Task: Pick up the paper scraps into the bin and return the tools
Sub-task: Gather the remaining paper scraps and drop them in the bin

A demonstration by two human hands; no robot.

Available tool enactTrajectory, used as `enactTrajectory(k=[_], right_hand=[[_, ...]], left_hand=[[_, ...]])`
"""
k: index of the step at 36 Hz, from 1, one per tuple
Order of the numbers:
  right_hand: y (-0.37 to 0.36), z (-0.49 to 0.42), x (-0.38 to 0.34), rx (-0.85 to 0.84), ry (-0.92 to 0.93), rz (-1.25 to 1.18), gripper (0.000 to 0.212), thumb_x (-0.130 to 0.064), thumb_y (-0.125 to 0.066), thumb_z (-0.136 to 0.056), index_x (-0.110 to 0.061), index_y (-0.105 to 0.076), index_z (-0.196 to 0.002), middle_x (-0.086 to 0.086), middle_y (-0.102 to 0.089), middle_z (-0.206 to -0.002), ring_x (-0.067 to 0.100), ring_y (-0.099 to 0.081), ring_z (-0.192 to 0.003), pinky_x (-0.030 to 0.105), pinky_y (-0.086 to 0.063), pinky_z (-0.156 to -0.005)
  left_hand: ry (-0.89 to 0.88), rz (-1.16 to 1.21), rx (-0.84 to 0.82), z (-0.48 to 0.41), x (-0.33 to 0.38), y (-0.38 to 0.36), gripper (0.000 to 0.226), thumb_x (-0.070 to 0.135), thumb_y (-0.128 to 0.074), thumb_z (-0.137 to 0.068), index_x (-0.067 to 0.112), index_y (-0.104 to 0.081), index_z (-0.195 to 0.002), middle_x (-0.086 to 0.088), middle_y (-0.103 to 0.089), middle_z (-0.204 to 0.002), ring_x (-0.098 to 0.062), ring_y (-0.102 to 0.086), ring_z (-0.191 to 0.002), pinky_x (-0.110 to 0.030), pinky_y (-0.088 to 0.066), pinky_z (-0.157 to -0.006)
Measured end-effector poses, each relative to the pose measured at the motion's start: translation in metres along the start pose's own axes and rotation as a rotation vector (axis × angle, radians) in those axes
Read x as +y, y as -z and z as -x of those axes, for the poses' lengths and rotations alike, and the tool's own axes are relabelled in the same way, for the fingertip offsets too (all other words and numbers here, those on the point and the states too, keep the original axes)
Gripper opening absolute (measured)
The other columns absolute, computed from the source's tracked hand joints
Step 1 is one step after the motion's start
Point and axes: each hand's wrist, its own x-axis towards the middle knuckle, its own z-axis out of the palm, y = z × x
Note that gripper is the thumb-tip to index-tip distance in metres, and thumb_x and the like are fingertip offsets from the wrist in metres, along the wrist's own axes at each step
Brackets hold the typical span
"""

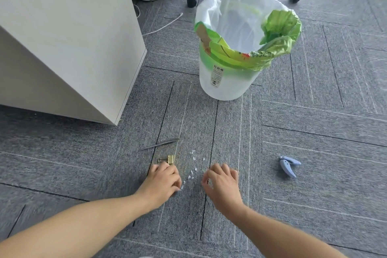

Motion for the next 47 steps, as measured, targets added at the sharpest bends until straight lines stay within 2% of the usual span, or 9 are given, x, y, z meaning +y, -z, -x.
enactTrajectory(k=[6,10,17,30,39,47], right_hand=[[-0.001,0.000,-0.002,0.002,-0.006,-0.004,0.017,-0.046,-0.048,-0.093,-0.038,-0.060,-0.102,-0.020,-0.047,-0.107,0.009,-0.037,-0.104,0.032,-0.028,-0.097],[0.000,0.000,-0.003,0.023,-0.008,-0.023,0.016,-0.045,-0.050,-0.092,-0.038,-0.061,-0.100,-0.020,-0.049,-0.104,0.009,-0.038,-0.101,0.031,-0.029,-0.094],[0.003,-0.001,-0.004,0.014,0.001,-0.055,0.017,-0.047,-0.050,-0.091,-0.036,-0.062,-0.099,-0.018,-0.050,-0.106,0.008,-0.039,-0.105,0.031,-0.027,-0.097],[0.006,-0.001,-0.005,0.006,-0.011,-0.072,0.016,-0.048,-0.052,-0.091,-0.037,-0.061,-0.098,-0.019,-0.049,-0.106,0.008,-0.039,-0.104,0.030,-0.026,-0.094],[0.002,-0.008,-0.010,-0.025,-0.026,-0.037,0.020,-0.048,-0.051,-0.093,-0.036,-0.063,-0.104,-0.018,-0.050,-0.108,0.009,-0.038,-0.107,0.032,-0.027,-0.098],[-0.001,-0.020,-0.018,-0.015,-0.009,-0.027,0.017,-0.047,-0.053,-0.091,-0.037,-0.065,-0.098,-0.019,-0.051,-0.105,0.011,-0.039,-0.105,0.034,-0.028,-0.093]], left_hand=[[0.070,0.047,0.032,-0.004,0.008,-0.003,0.017,0.052,-0.056,-0.088,0.037,-0.062,-0.094,0.025,-0.045,-0.101,-0.004,-0.034,-0.107,-0.034,-0.022,-0.104],[0.104,0.053,0.044,-0.006,0.010,-0.003,0.017,0.054,-0.059,-0.085,0.039,-0.057,-0.093,0.026,-0.044,-0.102,-0.003,-0.033,-0.107,-0.035,-0.024,-0.104],[0.148,0.080,0.064,-0.008,0.016,0.004,0.038,0.057,-0.061,-0.081,0.046,-0.053,-0.117,0.024,-0.043,-0.110,-0.005,-0.032,-0.110,-0.029,-0.023,-0.098],[0.221,0.118,0.090,-0.016,0.016,0.007,0.021,0.056,-0.066,-0.077,0.044,-0.065,-0.094,0.024,-0.044,-0.105,-0.006,-0.031,-0.107,-0.031,-0.020,-0.092],[0.227,0.080,0.103,-0.019,0.017,0.007,0.021,0.059,-0.064,-0.076,0.043,-0.068,-0.090,0.023,-0.044,-0.100,-0.007,-0.031,-0.103,-0.030,-0.020,-0.088],[0.213,0.063,0.107,-0.018,0.022,0.002,0.013,0.051,-0.060,-0.085,0.039,-0.061,-0.089,0.024,-0.041,-0.098,-0.007,-0.032,-0.104,-0.034,-0.027,-0.100]])
